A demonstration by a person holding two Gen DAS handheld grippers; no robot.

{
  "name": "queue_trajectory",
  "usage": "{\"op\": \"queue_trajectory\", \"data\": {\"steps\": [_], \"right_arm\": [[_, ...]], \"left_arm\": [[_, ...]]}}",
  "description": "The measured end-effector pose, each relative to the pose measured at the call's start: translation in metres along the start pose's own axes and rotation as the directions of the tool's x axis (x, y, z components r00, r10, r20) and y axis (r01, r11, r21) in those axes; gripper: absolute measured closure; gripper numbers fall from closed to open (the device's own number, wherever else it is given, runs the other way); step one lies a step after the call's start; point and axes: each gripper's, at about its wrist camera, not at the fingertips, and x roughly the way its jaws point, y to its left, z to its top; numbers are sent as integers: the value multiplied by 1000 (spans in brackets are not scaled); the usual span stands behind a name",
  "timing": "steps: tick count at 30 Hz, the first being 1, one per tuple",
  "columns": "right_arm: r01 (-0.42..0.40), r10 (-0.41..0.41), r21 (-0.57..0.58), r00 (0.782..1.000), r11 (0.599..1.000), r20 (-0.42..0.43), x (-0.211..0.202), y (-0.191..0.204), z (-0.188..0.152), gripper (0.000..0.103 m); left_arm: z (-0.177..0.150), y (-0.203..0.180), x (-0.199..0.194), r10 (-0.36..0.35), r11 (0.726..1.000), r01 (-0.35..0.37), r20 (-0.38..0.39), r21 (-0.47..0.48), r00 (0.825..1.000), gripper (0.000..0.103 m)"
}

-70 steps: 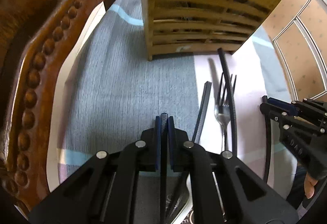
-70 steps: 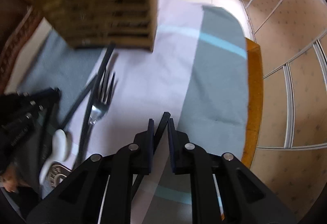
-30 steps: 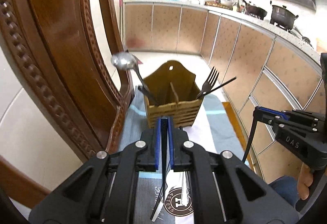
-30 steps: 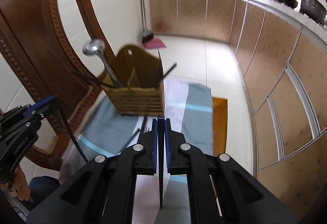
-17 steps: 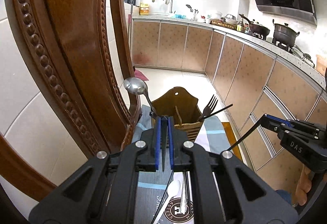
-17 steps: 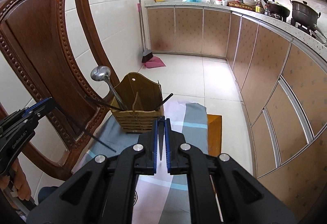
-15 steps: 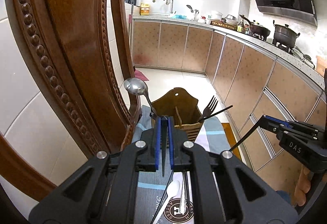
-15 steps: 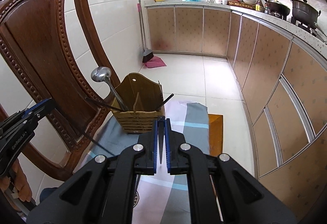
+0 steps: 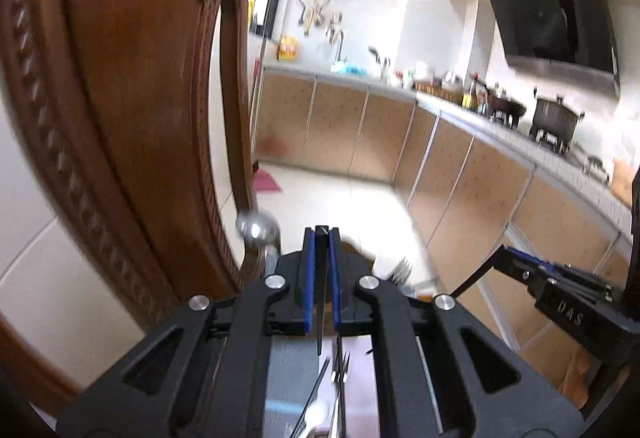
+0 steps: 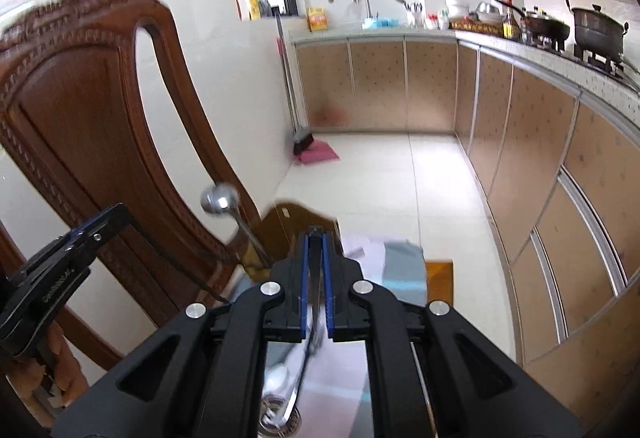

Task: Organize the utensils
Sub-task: 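Lift both chopsticks over the wooden holder and drop them inside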

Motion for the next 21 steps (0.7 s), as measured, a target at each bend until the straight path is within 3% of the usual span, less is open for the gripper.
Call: {"op": "queue_trajectory", "data": {"steps": [9, 13, 21], "right_arm": [[34, -25, -58, 989, 998, 143, 6, 24, 62, 96], [48, -35, -73, 987, 996, 159, 33, 27, 65, 96], [43, -38, -41, 993, 998, 108, 102, 14, 51, 96]], "left_arm": [[41, -20, 28, 21, 996, -34, 153, 84, 988, 96], [37, -21, 58, 41, 992, -56, 124, 113, 991, 96], [21, -2, 123, 70, 995, -74, 51, 73, 996, 96]]}}
